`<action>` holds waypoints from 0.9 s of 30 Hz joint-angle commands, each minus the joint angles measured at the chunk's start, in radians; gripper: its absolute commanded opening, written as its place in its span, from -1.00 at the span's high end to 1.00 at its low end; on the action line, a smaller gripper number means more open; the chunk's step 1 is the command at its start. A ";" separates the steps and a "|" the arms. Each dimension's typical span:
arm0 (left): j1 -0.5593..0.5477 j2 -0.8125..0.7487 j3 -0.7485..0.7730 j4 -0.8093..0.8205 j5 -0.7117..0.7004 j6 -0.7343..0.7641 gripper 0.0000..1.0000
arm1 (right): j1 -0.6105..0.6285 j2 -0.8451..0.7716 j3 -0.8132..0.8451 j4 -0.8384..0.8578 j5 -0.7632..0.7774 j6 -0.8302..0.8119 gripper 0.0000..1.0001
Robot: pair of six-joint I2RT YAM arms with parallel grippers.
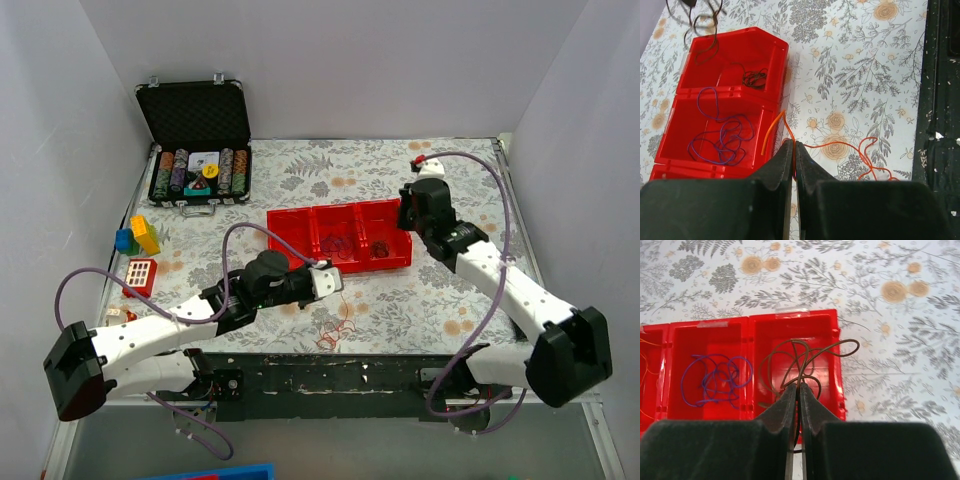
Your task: Untangle the cables
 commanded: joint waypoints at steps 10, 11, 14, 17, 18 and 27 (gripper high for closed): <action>0.005 -0.081 0.269 -0.186 0.043 0.035 1.00 | -0.041 0.192 0.021 0.126 -0.172 0.009 0.38; 0.005 -0.083 0.293 -0.201 0.039 0.042 1.00 | -0.041 0.189 0.018 0.123 -0.184 0.012 0.25; 0.005 -0.092 0.346 -0.204 -0.012 0.070 1.00 | -0.041 0.166 0.014 0.109 -0.207 0.021 -0.53; 0.005 -0.107 0.366 -0.134 -0.105 0.065 1.00 | -0.041 0.125 0.017 0.098 -0.216 0.021 -0.73; 0.007 -0.110 0.364 -0.103 -0.127 0.064 1.00 | -0.041 0.113 0.018 0.089 -0.212 0.024 -0.73; 0.021 -0.086 0.379 0.127 -0.409 0.081 1.00 | -0.053 -0.075 -0.025 0.041 -0.181 0.035 -0.73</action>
